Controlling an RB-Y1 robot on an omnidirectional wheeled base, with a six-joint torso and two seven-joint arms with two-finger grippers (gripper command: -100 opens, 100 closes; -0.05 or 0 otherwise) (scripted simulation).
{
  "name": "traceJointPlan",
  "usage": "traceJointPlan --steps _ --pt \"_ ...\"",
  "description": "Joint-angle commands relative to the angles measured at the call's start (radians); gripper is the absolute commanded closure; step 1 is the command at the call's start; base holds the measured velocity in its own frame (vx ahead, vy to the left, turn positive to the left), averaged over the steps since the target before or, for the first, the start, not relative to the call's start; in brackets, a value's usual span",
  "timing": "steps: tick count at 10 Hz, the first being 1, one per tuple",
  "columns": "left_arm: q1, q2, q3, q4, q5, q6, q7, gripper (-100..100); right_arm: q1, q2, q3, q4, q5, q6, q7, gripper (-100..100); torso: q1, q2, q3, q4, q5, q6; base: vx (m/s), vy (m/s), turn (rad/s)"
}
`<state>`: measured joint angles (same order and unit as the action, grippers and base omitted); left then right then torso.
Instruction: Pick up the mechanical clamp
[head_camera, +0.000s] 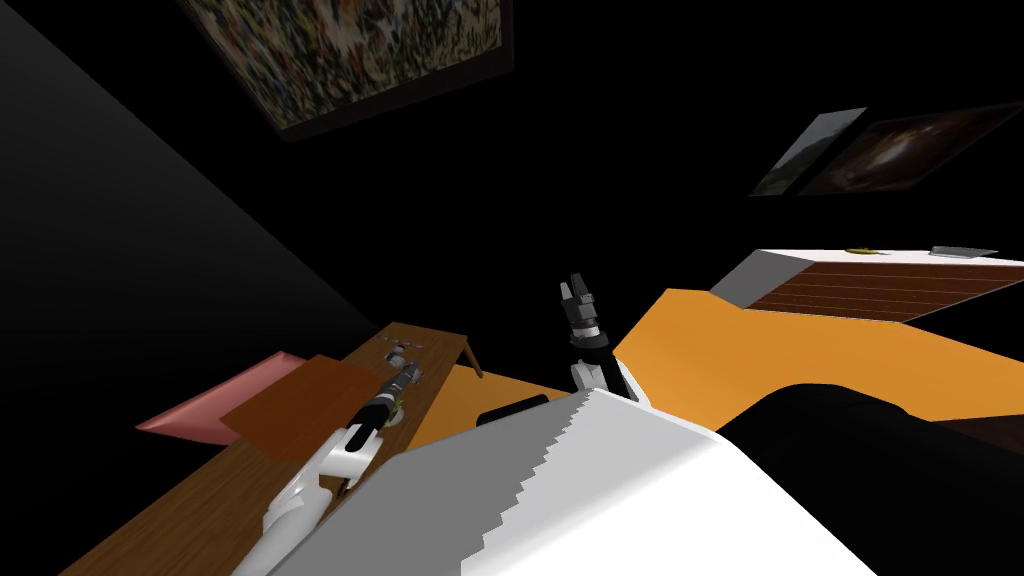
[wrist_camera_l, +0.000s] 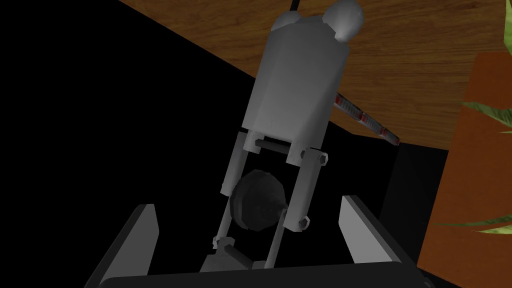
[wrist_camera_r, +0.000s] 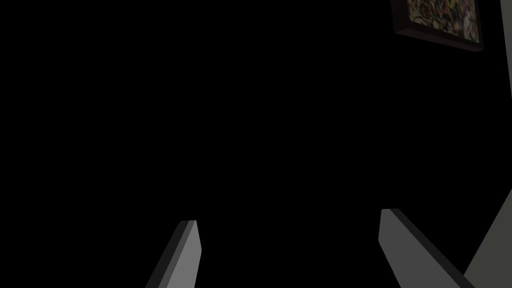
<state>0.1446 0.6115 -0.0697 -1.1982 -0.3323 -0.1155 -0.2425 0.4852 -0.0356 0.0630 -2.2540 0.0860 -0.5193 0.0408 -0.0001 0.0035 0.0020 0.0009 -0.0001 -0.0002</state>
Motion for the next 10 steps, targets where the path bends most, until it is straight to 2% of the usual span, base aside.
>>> traceJointPlan --steps 1,2,3,5,6,7,8,9,10 --pt "-0.042 -0.006 -0.002 0.050 0.008 -0.016 -0.013 -100 0.000 0.000 0.000 0.000 0.000 0.000 0.000 0 0.000 0.000 0.000 0.000 0.000 0.000 -0.052 -0.003 -0.030" --pt "-0.042 -0.006 -0.002 0.077 0.008 -0.016 -0.013 -100 0.000 0.000 0.000 0.000 0.000 0.000 0.000 0 0.000 0.000 0.000 0.000 0.000 0.000 -0.021 -0.003 0.000" --pt "-0.091 -0.009 -0.014 0.114 0.029 -0.035 -0.032 -100 0.000 0.000 0.000 0.000 0.000 0.000 0.000 0 0.000 -0.001 -0.001 0.000 0.000 -0.001 -0.055 -0.004 -0.026" --pt "-0.108 -0.009 -0.014 0.170 0.029 -0.035 -0.032 -100 0.000 0.000 0.000 0.000 0.000 0.000 0.000 0 0.000 0.000 0.000 0.000 0.000 0.000 -0.041 -0.003 -0.016" --pt "-0.152 -0.011 -0.026 0.197 0.050 -0.055 -0.050 -100 0.000 0.000 0.000 0.000 0.000 0.000 0.000 0 0.000 -0.001 0.000 0.000 0.000 -0.001 -0.054 0.004 -0.030" --pt "-0.174 -0.011 -0.026 0.223 0.050 -0.055 -0.050 -100 0.000 0.000 0.000 0.000 0.000 0.000 0.000 0 0.000 0.000 0.000 0.000 0.000 0.000 -0.057 -0.001 -0.027" --pt "-0.174 -0.011 -0.026 0.258 0.050 -0.055 -0.050 -100 0.000 0.000 0.000 0.000 0.000 0.000 0.000 0 0.000 0.000 0.000 0.000 0.000 0.000 -0.023 -0.001 0.001" --pt "-0.225 -0.014 -0.037 0.297 0.071 -0.074 -0.068 -100 0.000 0.000 0.000 0.000 0.000 0.000 0.000 0 0.000 -0.001 -0.001 0.000 0.000 -0.001 -0.057 -0.009 -0.032" --pt "-0.240 -0.014 -0.037 0.332 0.071 -0.074 -0.068 -100 0.000 0.000 0.000 0.000 0.000 0.000 0.000 0 -0.001 0.000 0.000 0.000 0.000 0.000 -0.056 -0.007 -0.023"
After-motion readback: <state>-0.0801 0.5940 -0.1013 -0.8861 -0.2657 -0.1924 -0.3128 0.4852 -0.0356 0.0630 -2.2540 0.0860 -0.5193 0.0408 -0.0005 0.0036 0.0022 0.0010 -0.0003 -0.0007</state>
